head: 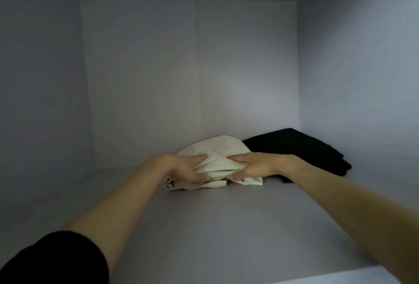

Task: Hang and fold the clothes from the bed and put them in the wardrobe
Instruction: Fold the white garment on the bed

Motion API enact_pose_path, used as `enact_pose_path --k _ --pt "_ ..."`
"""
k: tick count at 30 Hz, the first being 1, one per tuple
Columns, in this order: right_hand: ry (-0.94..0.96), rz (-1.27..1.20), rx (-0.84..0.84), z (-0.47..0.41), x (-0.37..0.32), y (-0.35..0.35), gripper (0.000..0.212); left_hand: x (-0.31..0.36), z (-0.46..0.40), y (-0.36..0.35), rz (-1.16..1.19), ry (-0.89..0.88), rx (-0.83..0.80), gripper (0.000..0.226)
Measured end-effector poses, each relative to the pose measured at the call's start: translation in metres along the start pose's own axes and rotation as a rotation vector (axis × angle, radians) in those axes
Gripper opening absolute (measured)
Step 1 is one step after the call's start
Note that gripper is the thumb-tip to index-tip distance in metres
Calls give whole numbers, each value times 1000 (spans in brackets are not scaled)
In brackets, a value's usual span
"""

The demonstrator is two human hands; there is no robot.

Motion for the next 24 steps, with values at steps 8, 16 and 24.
enact_pose_path --k 8,16,24 --pt "-156 121 424 108 -5 31 46 67 70 25 345 -411 421 44" --pt "-373 142 772 290 -25 12 31 189 168 -8 689 -757 429 33" --pt "-676 -36 788 494 -80 -101 30 276 306 -136 919 -945 108 28"
Point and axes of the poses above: each hand's wrist, its own z-axis away from the middle knuckle, its own y-axis out of the back of the hand, x = y × z, the point moved 4 cm from there along -z, towards the middle knuckle, and after that the axes turned 14 degrees about y, right-handed, at the moved point
